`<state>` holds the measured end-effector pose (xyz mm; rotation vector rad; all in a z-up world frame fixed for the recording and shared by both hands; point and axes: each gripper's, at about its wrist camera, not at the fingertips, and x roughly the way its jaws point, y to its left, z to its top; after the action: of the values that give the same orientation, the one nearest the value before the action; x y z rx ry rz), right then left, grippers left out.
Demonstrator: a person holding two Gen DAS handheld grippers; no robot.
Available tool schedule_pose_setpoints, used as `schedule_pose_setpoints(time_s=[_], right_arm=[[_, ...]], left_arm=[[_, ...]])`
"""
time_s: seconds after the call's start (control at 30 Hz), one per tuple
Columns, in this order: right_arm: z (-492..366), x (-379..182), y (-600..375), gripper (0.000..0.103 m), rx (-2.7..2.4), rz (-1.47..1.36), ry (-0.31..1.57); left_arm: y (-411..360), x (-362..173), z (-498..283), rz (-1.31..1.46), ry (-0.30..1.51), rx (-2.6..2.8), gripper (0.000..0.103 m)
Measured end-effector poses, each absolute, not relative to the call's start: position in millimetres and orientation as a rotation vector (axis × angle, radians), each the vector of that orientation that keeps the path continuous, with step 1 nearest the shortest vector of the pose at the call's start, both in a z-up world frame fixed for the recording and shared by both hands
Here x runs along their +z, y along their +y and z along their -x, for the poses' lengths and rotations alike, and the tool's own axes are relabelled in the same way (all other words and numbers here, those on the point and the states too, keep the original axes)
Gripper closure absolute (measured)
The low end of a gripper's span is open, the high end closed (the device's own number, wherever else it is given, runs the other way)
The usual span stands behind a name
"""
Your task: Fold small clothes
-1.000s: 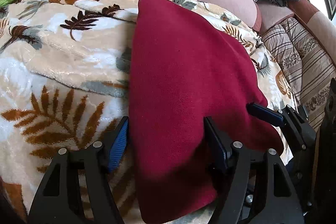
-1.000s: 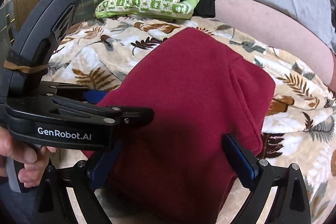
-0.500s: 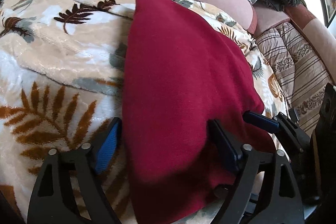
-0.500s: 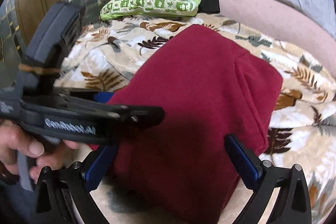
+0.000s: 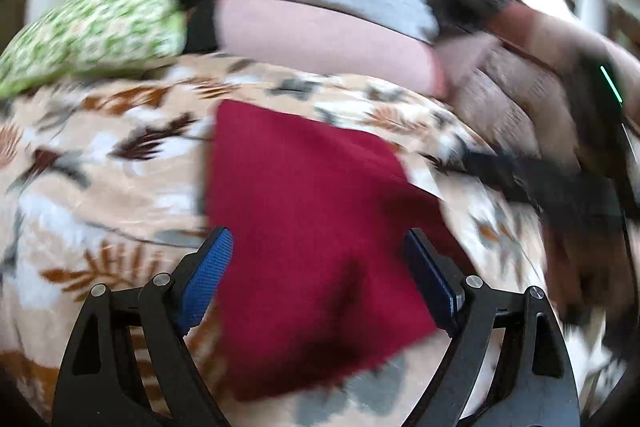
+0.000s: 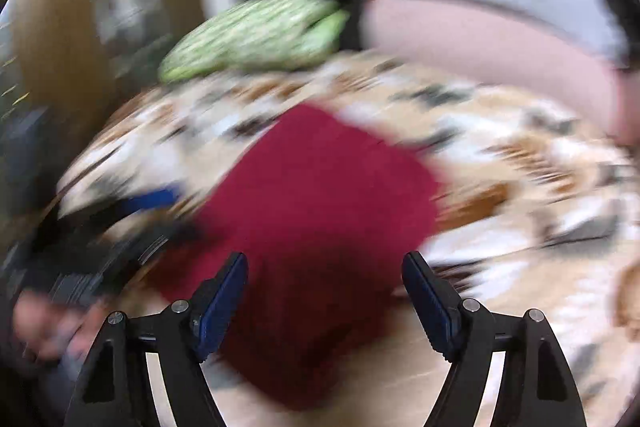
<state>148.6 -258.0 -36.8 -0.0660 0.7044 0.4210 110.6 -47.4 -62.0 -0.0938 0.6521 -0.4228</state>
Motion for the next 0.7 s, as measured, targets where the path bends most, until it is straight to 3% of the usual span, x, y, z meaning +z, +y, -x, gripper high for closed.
schedule_pose_setpoints(time_s=[0.07,0.13,0.2,0.3,0.4,0.43,0.63,0.7], right_arm=[[-162,-23,-264,0.03,0.384,-0.008,0.669],[-185,-15,-253,0.058,0.389,-0.03,0.696],[-205,-13,-229,0.064,0.441,-0.013,0.713],[-246,-34,-199,0.065,0.433,0.041,0.822],[-287,-100,-203,0.065,0.33,0.072,1.092],[-290,-112,-210,0.065,0.348,0.037,1.094],[-302,-86,-192,0.065,0.332,0.174,1.182],[-301,-58,-179,0.065,0.343,0.227,1.098]], left_arm=[[-62,-68,-109,0.043,0.676,-0.439,0.015],[-67,-77,-117,0.012,0.726,-0.41,0.016],[-72,-86,-125,-0.018,0.778,-0.408,0.016],[-74,-88,-126,-0.034,0.787,-0.408,0.016],[-70,-90,-130,0.009,0.804,-0.444,0.016],[-70,-91,-130,0.01,0.807,-0.445,0.016],[-71,-90,-128,0.007,0.797,-0.448,0.015],[-67,-90,-130,0.036,0.796,-0.461,0.015]])
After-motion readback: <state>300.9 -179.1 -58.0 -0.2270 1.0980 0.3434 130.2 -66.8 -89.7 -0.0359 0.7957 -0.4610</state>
